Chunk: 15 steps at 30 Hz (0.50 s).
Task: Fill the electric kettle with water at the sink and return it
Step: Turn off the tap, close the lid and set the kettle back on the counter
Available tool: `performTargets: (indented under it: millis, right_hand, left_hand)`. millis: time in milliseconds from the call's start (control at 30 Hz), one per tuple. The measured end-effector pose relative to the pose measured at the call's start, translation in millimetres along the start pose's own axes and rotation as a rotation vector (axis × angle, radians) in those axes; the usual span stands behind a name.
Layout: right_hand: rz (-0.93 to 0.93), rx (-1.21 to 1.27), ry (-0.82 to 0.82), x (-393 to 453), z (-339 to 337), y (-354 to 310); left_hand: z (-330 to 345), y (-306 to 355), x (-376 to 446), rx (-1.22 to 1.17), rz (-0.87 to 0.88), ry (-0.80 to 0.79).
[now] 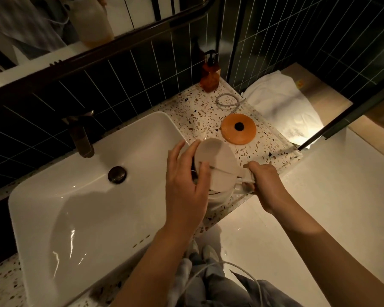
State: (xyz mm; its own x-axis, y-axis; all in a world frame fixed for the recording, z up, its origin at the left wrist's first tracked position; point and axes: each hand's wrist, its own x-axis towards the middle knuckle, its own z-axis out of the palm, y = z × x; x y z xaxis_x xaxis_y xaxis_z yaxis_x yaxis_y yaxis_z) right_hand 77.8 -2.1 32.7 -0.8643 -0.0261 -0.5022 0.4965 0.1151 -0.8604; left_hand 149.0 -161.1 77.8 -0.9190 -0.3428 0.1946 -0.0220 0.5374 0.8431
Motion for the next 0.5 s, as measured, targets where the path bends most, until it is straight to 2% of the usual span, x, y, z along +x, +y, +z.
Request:
performTargets:
  millis: [167, 300, 500]
  right_hand:
    - [-0.005, 0.065, -0.034, 1, -3, 2]
    - [0.003, 0.082, -0.081, -1, -2, -1]
    - [-0.011, 0.14, -0.076, -5, -5, -3]
  left_hand:
    - [1, -12, 1, 0.035, 0.021, -0.056]
    - [-4, -20, 4, 0.121, 0.081, -0.086]
    - [-12, -39, 4, 0.31, 0.065, -0.139]
